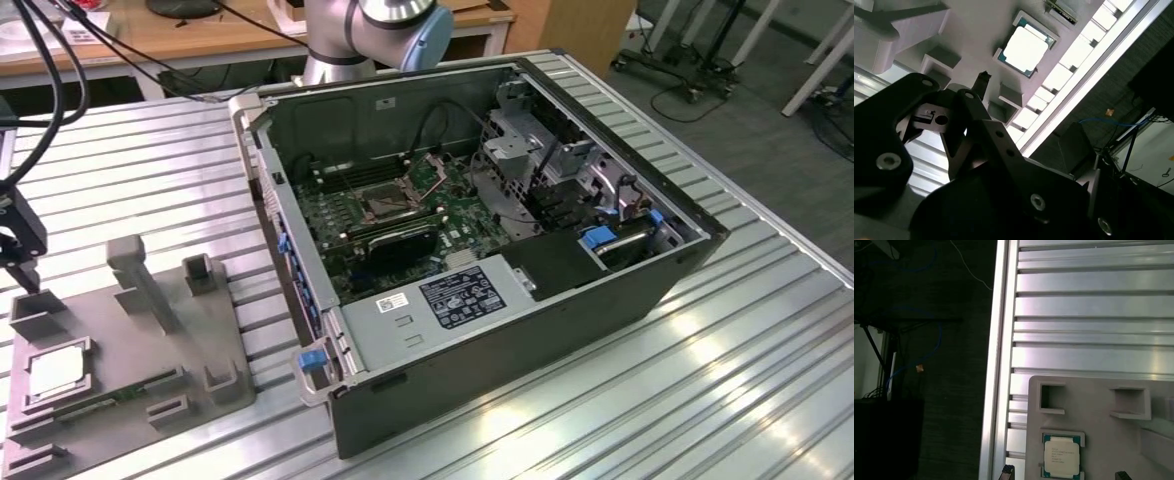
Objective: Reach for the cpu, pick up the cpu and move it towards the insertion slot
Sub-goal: 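Reach for the cpu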
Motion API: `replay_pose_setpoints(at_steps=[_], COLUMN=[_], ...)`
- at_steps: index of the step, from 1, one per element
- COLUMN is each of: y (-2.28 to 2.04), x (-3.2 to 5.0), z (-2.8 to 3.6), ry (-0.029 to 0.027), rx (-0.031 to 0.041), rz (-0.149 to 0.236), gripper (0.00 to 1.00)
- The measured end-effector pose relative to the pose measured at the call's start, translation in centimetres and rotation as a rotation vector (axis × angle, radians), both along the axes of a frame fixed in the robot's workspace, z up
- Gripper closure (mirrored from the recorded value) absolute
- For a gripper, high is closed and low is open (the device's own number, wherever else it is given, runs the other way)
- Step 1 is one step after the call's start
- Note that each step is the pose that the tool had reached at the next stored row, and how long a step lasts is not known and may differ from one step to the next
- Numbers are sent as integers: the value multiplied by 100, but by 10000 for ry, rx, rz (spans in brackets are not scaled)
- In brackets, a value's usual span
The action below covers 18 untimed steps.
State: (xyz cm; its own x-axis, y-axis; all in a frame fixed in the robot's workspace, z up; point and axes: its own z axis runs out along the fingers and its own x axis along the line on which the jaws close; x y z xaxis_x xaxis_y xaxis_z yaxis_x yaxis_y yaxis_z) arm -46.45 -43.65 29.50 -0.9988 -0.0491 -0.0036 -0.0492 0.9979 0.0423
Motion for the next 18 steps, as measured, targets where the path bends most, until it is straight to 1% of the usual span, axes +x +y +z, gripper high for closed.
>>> replay_pose_setpoints(at_steps=[13,16,18], y=[0,-8,-15], x=[-1,0,-1], z=[-15,-32,-56], ry=[-2,-1,-1], rx=[2,1,2], rz=[-1,0,0], gripper=[17,17,17])
